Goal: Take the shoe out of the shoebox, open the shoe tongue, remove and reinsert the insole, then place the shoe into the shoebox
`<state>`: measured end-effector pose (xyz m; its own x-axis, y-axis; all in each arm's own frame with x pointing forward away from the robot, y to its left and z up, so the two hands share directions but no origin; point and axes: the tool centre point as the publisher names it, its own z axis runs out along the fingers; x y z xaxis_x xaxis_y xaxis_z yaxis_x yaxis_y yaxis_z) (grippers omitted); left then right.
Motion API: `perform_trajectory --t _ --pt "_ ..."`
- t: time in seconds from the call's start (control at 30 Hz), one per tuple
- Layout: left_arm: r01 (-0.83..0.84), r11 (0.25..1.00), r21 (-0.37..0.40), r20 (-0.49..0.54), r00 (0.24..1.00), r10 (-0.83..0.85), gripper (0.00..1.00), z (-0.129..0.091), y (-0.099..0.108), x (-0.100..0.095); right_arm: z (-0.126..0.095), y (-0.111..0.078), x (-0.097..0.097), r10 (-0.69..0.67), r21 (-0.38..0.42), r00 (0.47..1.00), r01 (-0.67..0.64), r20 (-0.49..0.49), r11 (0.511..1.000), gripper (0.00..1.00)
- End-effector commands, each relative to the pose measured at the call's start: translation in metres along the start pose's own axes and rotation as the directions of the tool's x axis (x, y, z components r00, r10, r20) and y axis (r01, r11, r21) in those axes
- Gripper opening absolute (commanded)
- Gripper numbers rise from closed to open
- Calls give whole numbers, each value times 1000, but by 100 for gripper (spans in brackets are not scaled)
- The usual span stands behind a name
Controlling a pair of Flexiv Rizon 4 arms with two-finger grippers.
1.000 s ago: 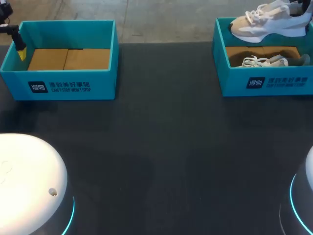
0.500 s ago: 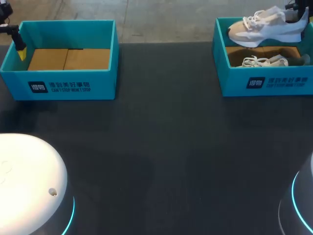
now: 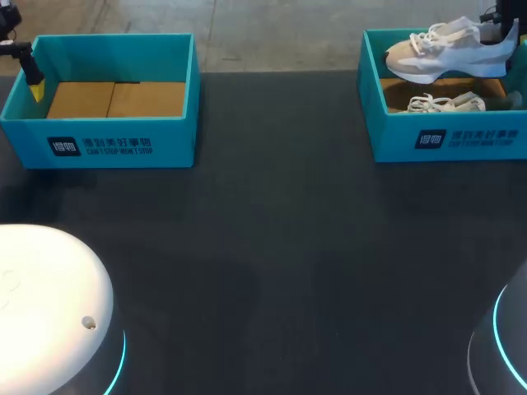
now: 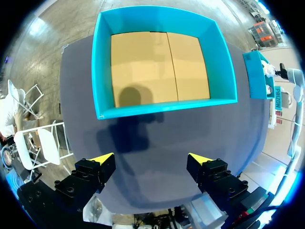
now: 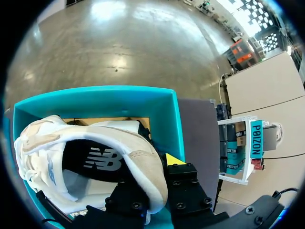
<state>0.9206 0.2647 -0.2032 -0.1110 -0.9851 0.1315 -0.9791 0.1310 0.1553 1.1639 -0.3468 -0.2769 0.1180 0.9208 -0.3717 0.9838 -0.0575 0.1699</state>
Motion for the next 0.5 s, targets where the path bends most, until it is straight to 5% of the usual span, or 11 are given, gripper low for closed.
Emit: perform_trajectory --t 0.03,0.5 --pt "0 1000 2 2 1000 0 100 0 2 0 10 4 1 5 3 1000 -5 -7 1000 0" --pt "0 1000 2 2 1000 0 100 0 2 0 30 7 10 31 11 999 -31 -27 999 0"
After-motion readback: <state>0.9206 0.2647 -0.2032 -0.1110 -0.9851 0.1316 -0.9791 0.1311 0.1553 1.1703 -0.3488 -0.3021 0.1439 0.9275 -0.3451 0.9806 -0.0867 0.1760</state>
